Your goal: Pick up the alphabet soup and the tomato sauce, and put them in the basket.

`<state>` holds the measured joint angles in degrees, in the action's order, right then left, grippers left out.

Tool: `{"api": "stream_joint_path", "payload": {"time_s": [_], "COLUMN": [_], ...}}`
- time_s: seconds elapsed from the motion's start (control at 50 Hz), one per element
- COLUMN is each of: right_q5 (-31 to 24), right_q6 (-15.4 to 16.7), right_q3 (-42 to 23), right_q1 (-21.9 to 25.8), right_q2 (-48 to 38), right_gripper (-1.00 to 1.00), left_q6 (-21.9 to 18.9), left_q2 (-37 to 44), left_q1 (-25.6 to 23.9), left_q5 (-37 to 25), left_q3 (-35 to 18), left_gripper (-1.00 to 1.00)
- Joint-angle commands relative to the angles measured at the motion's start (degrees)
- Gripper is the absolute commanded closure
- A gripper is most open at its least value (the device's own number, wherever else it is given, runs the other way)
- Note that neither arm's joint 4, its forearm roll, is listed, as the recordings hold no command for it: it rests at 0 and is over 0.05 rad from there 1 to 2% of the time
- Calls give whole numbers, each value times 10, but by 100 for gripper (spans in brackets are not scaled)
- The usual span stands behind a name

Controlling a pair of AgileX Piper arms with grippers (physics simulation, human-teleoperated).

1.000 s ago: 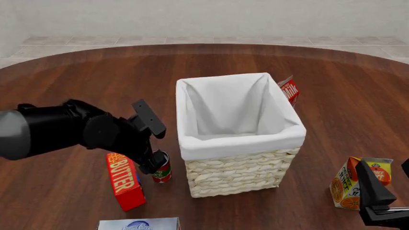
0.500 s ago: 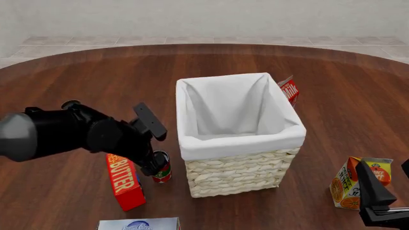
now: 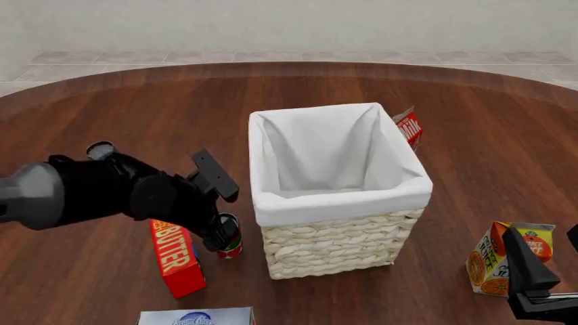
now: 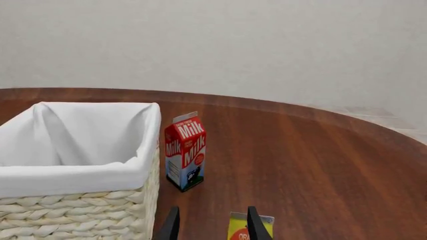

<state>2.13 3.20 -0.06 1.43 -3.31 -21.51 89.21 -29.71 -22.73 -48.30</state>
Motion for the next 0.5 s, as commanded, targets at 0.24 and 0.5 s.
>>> {"api": "stream_joint_path", "payload": {"time_s": [0.24,0.5], "right_q5": [-1,2], "right_q6": [-1,-1], "right_q3": [0,0], "right_q1": [1,0], "right_q2": [1,-2], "right_gripper": [-100,-100], "left_q6": [10,6], "left_q2": [10,26], "left_q1": [-1,4], "left_q5": [13,19], "left_q3": [4,0], "left_gripper": [-100,-100]}}
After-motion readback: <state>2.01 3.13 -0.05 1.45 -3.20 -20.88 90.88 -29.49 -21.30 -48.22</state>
